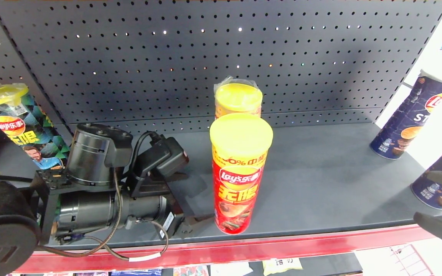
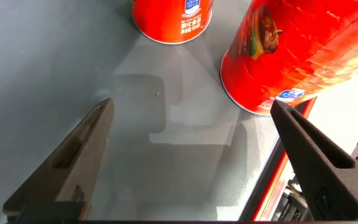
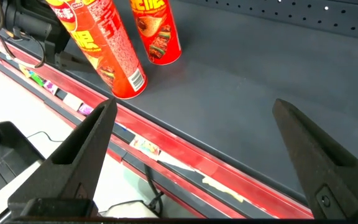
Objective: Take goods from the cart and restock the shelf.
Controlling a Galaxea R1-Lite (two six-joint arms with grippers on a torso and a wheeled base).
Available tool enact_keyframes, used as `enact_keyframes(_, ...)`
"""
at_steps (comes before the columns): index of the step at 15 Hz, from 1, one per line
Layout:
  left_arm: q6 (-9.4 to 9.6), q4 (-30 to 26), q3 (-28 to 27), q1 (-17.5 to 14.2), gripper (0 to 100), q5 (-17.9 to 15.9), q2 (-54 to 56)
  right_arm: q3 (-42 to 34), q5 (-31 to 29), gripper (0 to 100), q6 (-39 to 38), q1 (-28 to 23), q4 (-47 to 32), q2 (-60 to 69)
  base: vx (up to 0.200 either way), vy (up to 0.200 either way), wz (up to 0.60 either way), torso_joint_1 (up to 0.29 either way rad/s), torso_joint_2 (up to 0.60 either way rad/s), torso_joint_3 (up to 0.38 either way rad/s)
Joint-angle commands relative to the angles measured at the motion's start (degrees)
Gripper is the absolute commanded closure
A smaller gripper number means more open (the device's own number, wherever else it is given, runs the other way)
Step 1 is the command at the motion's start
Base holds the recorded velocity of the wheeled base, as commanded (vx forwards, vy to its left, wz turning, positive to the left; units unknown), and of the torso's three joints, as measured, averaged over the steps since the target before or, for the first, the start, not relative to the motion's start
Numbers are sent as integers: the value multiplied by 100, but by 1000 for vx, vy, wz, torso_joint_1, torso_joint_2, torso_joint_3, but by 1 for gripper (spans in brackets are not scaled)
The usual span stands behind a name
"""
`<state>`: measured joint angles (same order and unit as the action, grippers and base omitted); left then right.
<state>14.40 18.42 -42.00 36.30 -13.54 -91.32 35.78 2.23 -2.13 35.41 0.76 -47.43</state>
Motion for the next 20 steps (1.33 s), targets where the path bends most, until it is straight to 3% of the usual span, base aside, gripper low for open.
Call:
enact_keyframes(1, 2, 4, -37, 0, 0, 1, -44, -1, -3, 0, -6, 1, 4, -12, 0, 0, 0, 0, 0, 0)
enact_keyframes(10, -16, 4, 174, -44, 0, 1, 114, -10, 5, 0, -33, 9, 4, -64, 0, 0, 0, 0, 0, 0)
enact_keyframes(14, -60, -23, 728, -317, 0, 10, 1266, -352, 32, 0, 161, 45, -32, 314, 0, 0, 0, 0, 0, 0)
enact_keyframes(15, -86, -102, 1141, -352, 0, 89, 2127, -607, 14, 0, 301, 36, -84, 700, 0, 0, 0, 0, 0, 0)
enact_keyframes(16, -244, -515, 1510, -361, 0, 291, 3050, -704, -39, 0, 301, -17, -330, 1149, 0, 0, 0, 0, 0, 0)
enact_keyframes(18, -640, -1991, 1642, -361, 0, 827, 4650, -651, -232, 0, 292, -281, -1174, 1869, 0, 0, 0, 0, 0, 0)
enact_keyframes(19, -789, -3363, 1449, -370, 0, 1117, 5731, -634, -302, 0, 284, -509, -1825, 2414, 0, 0, 0, 0, 0, 0)
enact_keyframes(20, -824, -4206, 1238, -396, 0, 1293, 6267, -590, -381, 0, 284, -659, -2159, 2669, 0, 0, 0, 0, 0, 0)
